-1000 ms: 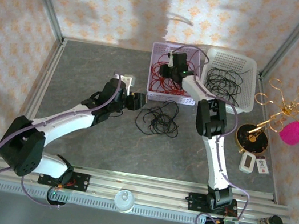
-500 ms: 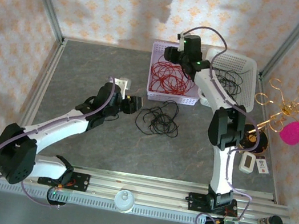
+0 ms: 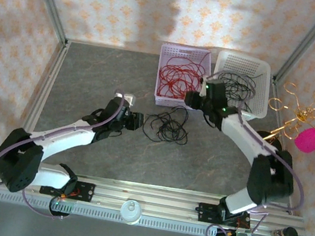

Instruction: Untangle the cables

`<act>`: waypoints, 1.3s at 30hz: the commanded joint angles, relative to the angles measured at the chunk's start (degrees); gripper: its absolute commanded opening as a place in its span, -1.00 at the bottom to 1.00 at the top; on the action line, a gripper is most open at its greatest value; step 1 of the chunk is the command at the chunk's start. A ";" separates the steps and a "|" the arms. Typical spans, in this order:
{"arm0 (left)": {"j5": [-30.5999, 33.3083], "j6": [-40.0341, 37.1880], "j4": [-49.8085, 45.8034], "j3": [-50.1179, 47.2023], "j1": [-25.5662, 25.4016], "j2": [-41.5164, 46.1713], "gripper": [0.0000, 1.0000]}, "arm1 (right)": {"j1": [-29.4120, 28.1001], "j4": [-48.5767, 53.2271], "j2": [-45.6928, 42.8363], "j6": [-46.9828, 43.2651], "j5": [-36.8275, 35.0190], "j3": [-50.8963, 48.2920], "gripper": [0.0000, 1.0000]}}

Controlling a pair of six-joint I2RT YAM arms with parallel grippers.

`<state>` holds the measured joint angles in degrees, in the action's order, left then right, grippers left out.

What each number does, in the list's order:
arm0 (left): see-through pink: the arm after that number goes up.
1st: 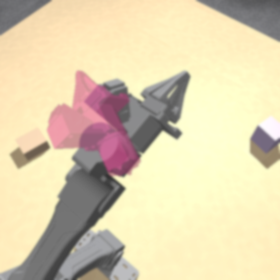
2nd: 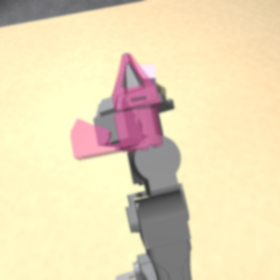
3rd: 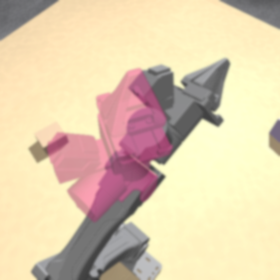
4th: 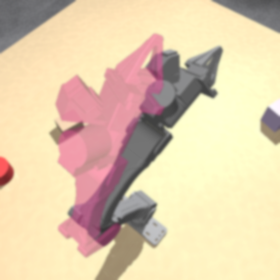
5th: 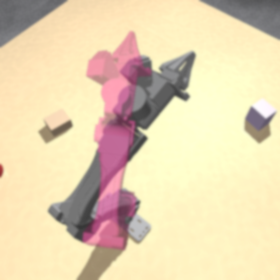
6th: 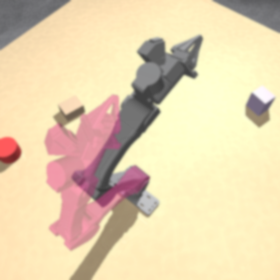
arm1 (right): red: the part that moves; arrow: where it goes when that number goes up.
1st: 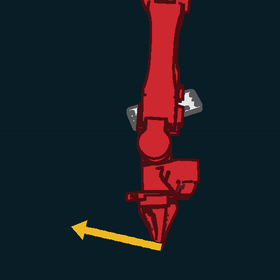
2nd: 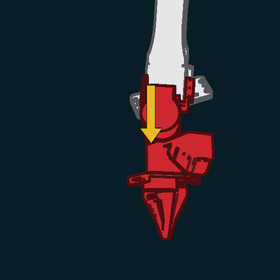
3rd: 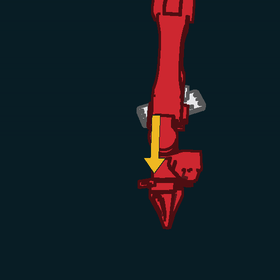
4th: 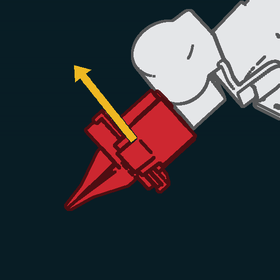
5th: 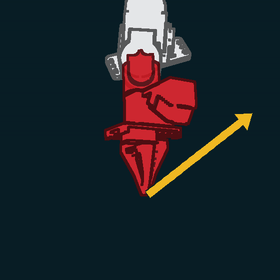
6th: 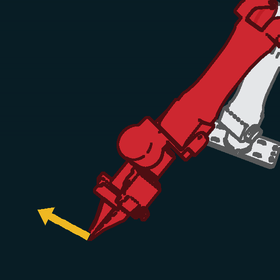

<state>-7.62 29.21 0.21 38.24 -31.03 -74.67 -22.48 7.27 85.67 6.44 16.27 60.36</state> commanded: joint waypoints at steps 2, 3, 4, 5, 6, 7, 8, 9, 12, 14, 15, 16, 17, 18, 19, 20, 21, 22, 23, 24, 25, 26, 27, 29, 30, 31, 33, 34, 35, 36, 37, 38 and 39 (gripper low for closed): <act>8.42 4.87 -7.31 4.47 -4.57 -6.36 0.03 | -0.35 -6.68 -9.24 2.69 -5.08 -9.97 -0.13; 9.65 5.71 -8.77 6.00 -5.52 -8.36 0.03 | -0.33 -7.55 -10.89 2.82 -6.03 -12.17 -0.13; 10.88 5.89 -9.96 7.36 -6.06 -9.96 0.04 | -0.30 -8.35 -12.14 2.86 -6.85 -13.84 -0.13; 12.12 5.94 -10.88 8.63 -6.32 -11.81 0.04 | -0.38 -9.26 -13.29 2.80 -7.45 -15.58 -0.13; 13.08 5.79 -10.89 9.36 -6.41 -13.34 0.04 | -0.29 -10.18 -14.19 2.64 -7.68 -17.09 -0.13; 13.92 5.49 -10.84 9.84 -6.41 -14.47 0.03 | -0.39 -10.83 -14.66 2.31 -7.68 -18.17 -0.13; 14.84 5.20 -10.92 10.40 -6.41 -15.61 0.02 | -0.36 -11.28 -14.87 1.89 -7.35 -19.20 -0.13; 15.74 5.07 -11.39 11.17 -6.40 -16.64 0.01 | -0.35 -11.40 -14.84 1.44 -6.99 -19.92 -0.13; 16.83 4.71 -13.27 14.09 -6.40 -19.10 -0.01 | -0.34 -11.43 -13.88 0.87 -4.95 -21.21 -0.13; 16.21 2.96 -13.81 16.12 -6.41 -20.74 -0.01 | -0.37 -12.57 -13.69 1.35 -3.42 -22.29 -0.13; 15.92 2.37 -14.22 17.20 -6.42 -21.74 -0.01 | -0.37 -13.47 -13.83 1.59 -2.69 -22.89 -0.13; 15.87 2.19 -14.71 18.28 -6.40 -22.63 -0.01 | -0.36 -14.12 -13.91 1.81 -2.36 -23.37 -0.13; 16.16 2.01 -15.18 19.34 -6.42 -23.69 -0.01 | -0.32 -14.61 -14.08 1.90 -2.10 -23.67 -0.13; 16.30 1.72 -15.39 19.95 -6.39 -24.67 -0.02 | -0.35 -14.80 -14.12 1.91 -2.12 -23.86 -0.13; 16.39 1.43 -15.18 20.37 -6.37 -25.39 -0.05 | -0.37 -14.83 -14.13 1.72 -2.25 -23.96 -0.13; 16.67 1.10 -14.96 20.62 -6.42 -26.18 -0.07 | -0.34 -14.74 -14.15 1.64 -2.38 -24.03 -0.13; 16.97 0.93 -14.82 20.95 -6.41 -26.87 -0.08 | -0.33 -14.65 -14.16 1.50 -2.43 -24.13 -0.13; 17.35 0.56 -14.95 21.37 -6.39 -27.60 -0.09 | -0.33 -14.65 -14.30 1.53 -2.47 -24.23 -0.13; 17.76 0.17 -15.33 22.01 -6.42 -28.37 -0.09 | -0.37 -14.65 -14.47 1.61 -2.32 -24.44 -0.13; 18.18 -0.16 -15.61 22.63 -6.42 -29.05 -0.09 | -0.34 -14.86 -14.59 1.69 -2.08 -24.67 -0.13; 18.37 -0.42 -15.78 23.19 -6.41 -29.76 -0.09 | -0.33 -15.09 -14.73 1.81 -1.89 -25.01 -0.13; 18.42 -0.68 -16.09 23.75 -6.42 -30.41 -0.10 | -0.35 -15.41 -14.87 1.98 -1.65 -25.37 -0.13; 18.36 -0.89 -16.34 24.37 -6.41 -31.02 -0.10 | -0.35 -15.61 -15.00 2.09 -1.36 -25.61 -0.12; 18.33 -1.23 -16.38 24.82 -6.41 -31.78 -0.10 | -0.31 -15.70 -15.20 2.13 -1.02 -25.95 -0.12; 18.55 -1.39 -16.40 24.91 -6.37 -32.05 -0.10 | -0.36 -15.75 -15.39 2.24 -0.98 -26.05 -0.12; 18.87 -1.65 -16.25 24.95 -6.31 -32.36 -0.10 | -0.32 -15.81 -15.44 2.23 -0.98 -26.15 -0.12; 19.29 -2.35 -15.69 25.25 -6.31 -33.20 -0.11 | -0.35 -15.95 -15.53 2.33 -1.02 -26.34 -0.12; 19.62 -2.62 -15.77 25.60 -6.33 -33.74 -0.12 | -0.35 -15.97 -15.53 2.33 -0.94 -26.34 -0.12; 19.91 -2.95 -15.89 26.10 -6.28 -34.29 -0.14 | -0.31 -15.97 -15.53 2.43 -0.78 -26.36 -0.12; 20.03 -3.25 -15.96 26.66 -6.33 -34.27 -0.17 | -0.33 -15.90 -15.54 2.44 -0.65 -26.26 -0.11; 20.29 -3.50 -15.94 27.01 -6.33 -36.14 -0.19 | -0.35 -15.88 -15.60 2.48 -0.62 -26.20 -0.11; 20.71 -3.78 -16.03 27.31 -6.31 -36.85 -0.20 | -0.36 -15.80 -15.68 2.53 -0.54 -26.25 -0.11; 21.25 -3.98 -16.05 27.61 -6.32 -37.37 -0.22 | -0.32 -15.84 -15.82 2.57 -0.57 -26.33 -0.11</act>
<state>10.02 26.94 -14.46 64.31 -37.63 -109.27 -22.48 -6.85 71.46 8.40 15.25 34.81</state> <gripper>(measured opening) 0.396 0.444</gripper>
